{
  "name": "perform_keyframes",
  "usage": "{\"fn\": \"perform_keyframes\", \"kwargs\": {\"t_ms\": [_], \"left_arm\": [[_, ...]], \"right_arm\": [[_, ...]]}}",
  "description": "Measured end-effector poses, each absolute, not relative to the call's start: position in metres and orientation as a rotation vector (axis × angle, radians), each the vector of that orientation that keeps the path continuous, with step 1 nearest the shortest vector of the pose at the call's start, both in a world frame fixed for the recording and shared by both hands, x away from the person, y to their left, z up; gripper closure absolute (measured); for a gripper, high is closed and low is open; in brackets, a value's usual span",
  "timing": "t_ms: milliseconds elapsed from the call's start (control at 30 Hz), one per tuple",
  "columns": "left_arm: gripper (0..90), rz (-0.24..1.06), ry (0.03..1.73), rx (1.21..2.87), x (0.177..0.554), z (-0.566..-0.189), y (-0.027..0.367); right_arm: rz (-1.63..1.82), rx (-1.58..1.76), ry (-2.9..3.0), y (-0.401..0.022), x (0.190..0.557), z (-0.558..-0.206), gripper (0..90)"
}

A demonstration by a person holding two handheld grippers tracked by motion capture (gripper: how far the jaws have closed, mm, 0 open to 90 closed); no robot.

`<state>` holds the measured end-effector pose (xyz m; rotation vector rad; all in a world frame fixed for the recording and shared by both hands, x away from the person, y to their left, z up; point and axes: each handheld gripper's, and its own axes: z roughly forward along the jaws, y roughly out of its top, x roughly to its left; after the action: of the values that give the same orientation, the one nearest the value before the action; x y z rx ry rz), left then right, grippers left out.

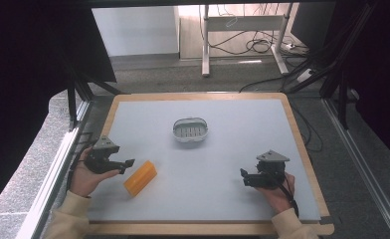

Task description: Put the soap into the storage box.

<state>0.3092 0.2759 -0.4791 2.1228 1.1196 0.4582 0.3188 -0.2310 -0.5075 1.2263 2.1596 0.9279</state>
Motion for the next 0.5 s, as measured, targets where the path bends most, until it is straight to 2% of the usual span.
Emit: {"fn": "perform_keyframes", "kwargs": {"t_ms": [500], "left_arm": [[23.1, 0.435, 1.119, 2.127, 0.302, -0.47, 0.274]], "right_arm": [[1.02, 1.227, 2.074, -0.247, 0.306, -0.498, 10.2]]}}
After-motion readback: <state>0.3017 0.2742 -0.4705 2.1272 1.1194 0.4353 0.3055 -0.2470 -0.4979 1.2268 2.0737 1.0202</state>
